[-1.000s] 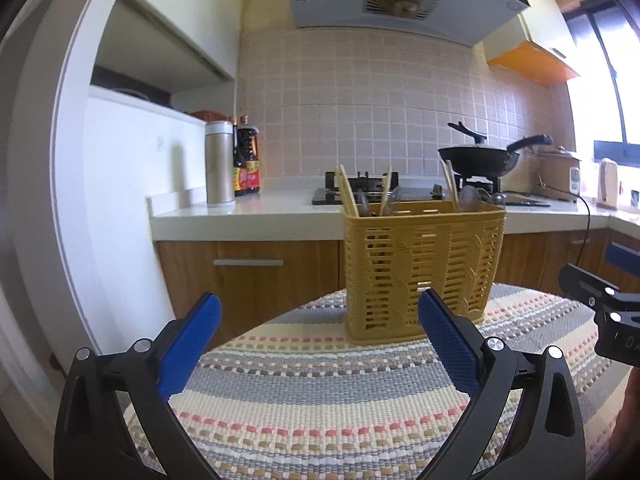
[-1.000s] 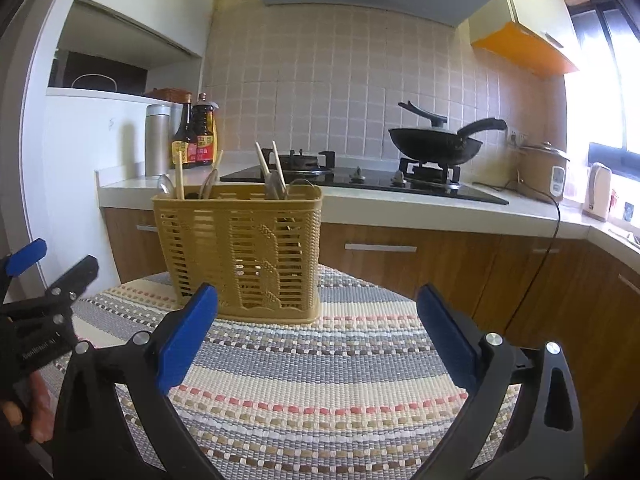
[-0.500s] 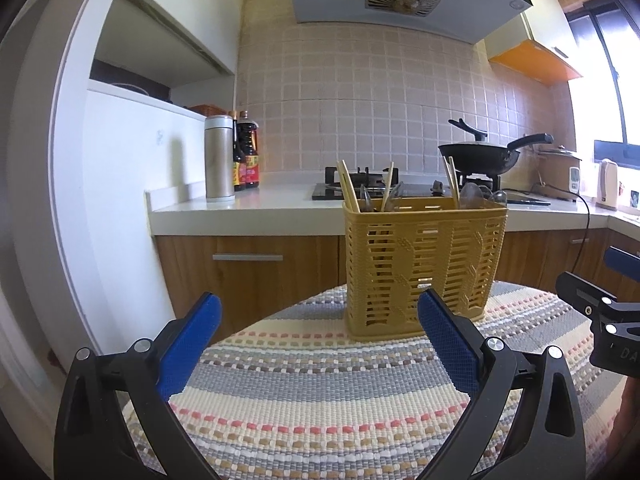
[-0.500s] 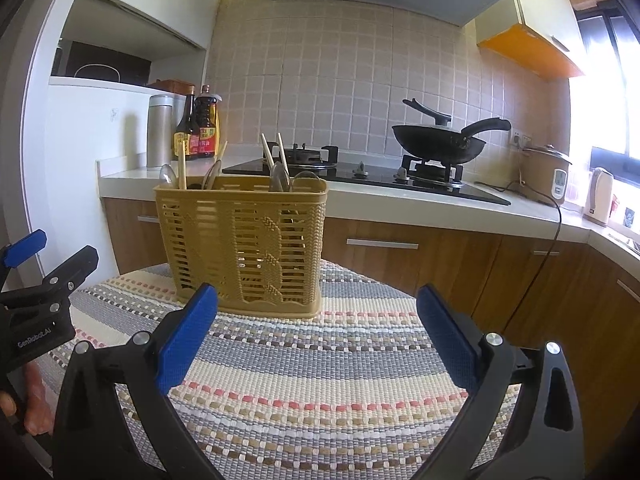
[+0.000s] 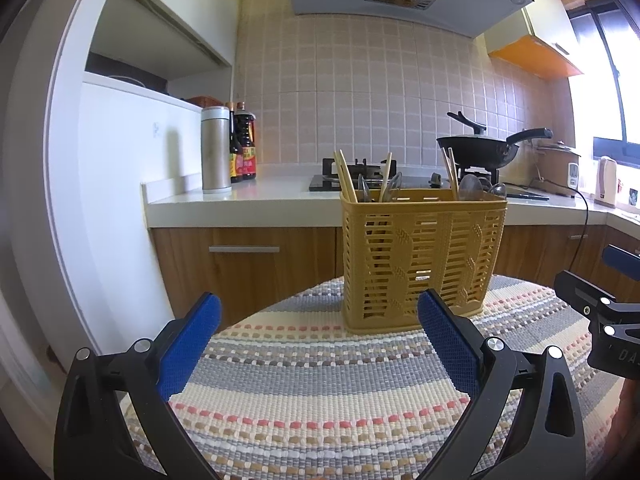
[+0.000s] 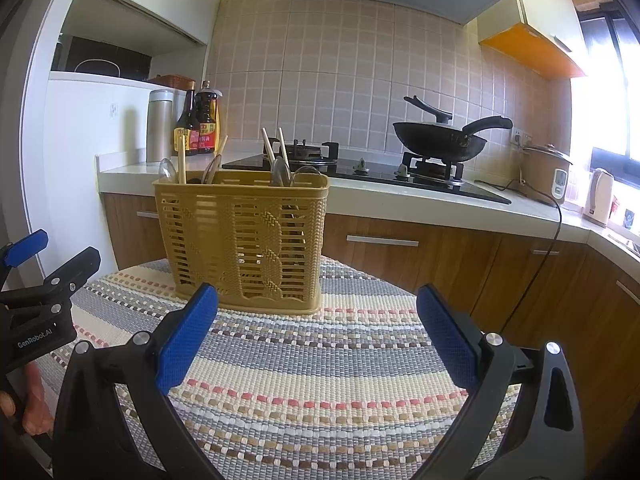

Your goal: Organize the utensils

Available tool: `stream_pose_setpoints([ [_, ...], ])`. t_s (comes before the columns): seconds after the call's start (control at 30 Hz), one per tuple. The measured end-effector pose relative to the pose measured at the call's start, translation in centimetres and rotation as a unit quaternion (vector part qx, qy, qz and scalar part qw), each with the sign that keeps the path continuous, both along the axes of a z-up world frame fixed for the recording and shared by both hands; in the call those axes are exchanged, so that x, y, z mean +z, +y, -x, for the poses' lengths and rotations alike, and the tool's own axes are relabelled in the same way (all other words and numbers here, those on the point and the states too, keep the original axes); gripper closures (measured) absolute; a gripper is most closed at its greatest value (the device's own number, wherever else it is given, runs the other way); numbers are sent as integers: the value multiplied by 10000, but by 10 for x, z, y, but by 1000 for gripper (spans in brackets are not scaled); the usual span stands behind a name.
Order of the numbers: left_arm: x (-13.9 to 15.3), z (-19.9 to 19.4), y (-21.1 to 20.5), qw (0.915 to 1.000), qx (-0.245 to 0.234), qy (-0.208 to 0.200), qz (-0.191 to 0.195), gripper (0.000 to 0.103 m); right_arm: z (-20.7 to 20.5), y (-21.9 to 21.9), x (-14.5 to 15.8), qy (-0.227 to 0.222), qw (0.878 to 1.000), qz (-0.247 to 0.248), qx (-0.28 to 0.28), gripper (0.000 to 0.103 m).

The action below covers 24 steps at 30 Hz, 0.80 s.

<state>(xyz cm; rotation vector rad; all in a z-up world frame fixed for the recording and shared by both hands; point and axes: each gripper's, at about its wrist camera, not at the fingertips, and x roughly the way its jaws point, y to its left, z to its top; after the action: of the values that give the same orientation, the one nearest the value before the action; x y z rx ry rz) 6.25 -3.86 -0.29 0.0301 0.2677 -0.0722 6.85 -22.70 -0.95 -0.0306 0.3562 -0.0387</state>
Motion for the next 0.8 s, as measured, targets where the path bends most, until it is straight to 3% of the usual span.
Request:
stream_pose_setpoints([
  [0.8, -2, 1, -8, 9999, -65, 1, -153, 8, 2, 0, 2, 3, 10000, -62, -19, 8],
])
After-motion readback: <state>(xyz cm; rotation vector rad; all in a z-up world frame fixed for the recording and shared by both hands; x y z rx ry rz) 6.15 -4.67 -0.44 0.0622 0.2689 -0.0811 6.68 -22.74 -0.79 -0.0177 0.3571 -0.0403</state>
